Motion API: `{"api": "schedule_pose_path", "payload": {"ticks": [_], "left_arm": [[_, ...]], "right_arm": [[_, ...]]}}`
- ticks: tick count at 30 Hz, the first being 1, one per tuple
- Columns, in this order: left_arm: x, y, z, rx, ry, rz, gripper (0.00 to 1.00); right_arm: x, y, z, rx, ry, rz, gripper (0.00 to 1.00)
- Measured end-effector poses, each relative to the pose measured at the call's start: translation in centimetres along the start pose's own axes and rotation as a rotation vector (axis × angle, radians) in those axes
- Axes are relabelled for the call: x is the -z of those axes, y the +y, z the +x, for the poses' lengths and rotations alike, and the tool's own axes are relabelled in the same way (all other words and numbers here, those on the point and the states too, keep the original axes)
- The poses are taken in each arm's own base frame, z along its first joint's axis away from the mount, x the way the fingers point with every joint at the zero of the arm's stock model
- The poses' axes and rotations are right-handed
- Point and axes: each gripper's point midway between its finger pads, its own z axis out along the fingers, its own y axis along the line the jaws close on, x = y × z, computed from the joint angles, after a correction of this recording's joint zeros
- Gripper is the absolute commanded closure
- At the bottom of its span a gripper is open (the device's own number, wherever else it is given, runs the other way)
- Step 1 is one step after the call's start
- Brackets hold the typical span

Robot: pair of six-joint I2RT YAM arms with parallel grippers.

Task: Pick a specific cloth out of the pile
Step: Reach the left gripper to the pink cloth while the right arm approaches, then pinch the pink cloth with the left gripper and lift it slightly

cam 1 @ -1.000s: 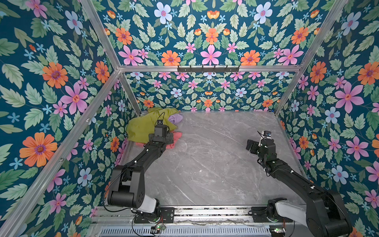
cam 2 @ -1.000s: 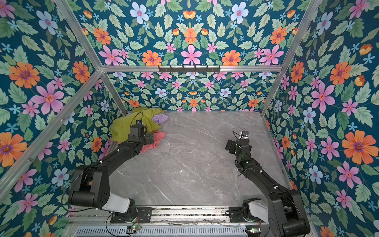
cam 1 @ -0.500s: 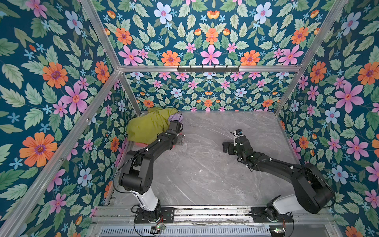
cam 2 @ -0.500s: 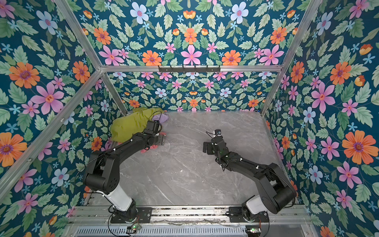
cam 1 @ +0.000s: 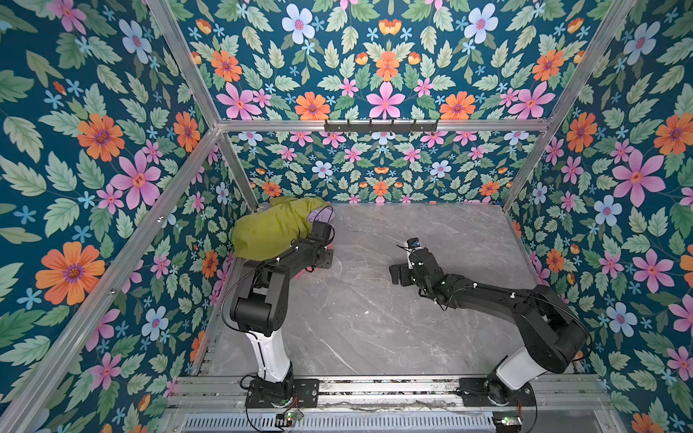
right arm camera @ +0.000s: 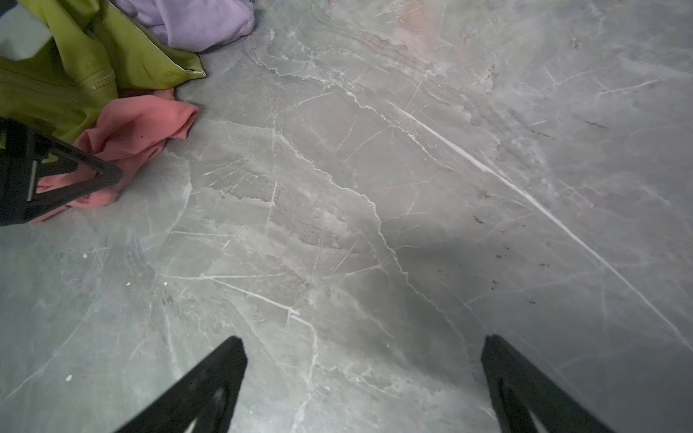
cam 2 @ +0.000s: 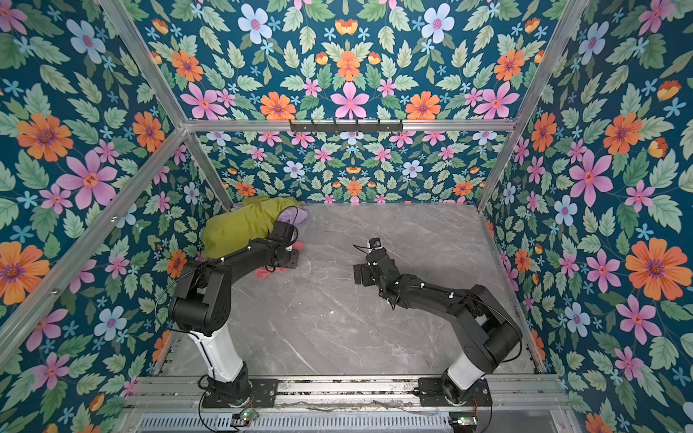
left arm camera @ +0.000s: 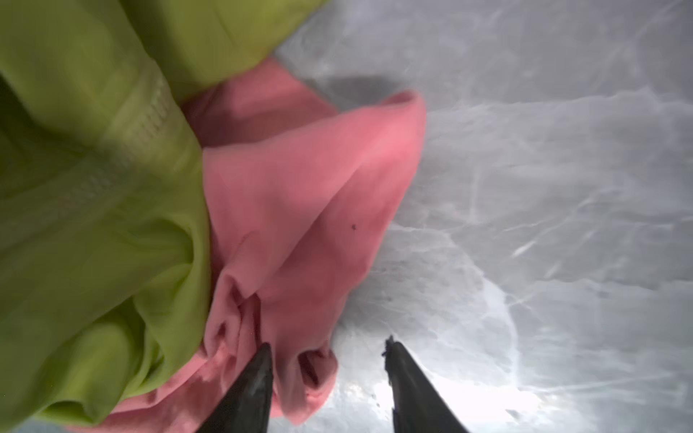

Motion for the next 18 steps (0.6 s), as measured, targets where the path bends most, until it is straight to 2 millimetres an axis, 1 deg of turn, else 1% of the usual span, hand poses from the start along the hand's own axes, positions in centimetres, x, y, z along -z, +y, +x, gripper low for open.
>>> {"api": "schedule_pose_path", "payload": {"ticks": [3, 10, 18], "left_arm": [[-0.3, 0.3, -0.1, 0.007, 0.004, -0.006, 0.56], [-1.0, 0.3, 0.0, 0.003, 0.02, -0.013, 0.66], [-1.2, 0.7, 0.0, 0.001, 0.023, -0.032, 0.75]], "right_arm": [[0.0, -0.1, 0.2, 0.001, 0.003, 0.005, 0.01], [-0.1, -0.3, 0.4, 0.002, 0.007, 0.01, 0.01], [-0.2, -0.7, 0.8, 0.005, 0.014, 0.033, 0.01]]}}
